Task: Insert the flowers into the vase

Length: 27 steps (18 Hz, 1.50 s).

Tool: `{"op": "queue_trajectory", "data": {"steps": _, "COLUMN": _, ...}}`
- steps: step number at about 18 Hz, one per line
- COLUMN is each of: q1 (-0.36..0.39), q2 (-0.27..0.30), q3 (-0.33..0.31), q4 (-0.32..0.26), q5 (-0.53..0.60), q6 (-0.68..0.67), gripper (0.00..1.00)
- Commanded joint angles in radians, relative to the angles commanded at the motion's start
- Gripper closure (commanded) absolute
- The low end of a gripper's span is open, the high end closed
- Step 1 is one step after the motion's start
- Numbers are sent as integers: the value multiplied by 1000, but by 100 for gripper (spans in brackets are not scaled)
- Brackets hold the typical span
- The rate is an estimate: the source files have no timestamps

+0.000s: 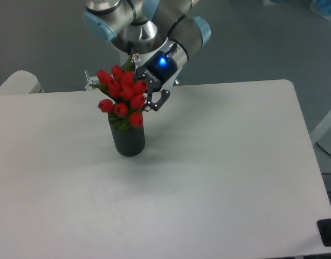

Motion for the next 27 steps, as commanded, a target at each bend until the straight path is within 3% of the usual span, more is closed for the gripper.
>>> {"op": "queue_trajectory", "data": {"steps": 16, "q1": 106, "q2": -3, "q3": 28, "q4": -2, "q5": 3, "q6": -11, "gripper": 0}}
{"op": "queue_trajectory", "data": {"steps": 22, "q1": 163, "q2": -3, "q3": 87, "q4": 0, "q5": 225, "q6": -2, "gripper": 0}}
{"op": "queue_trajectory", "data": {"steps": 27, "q1": 196, "q2": -6, "q3": 129, "q4": -2, "q5": 288, "q6": -5, "gripper": 0}}
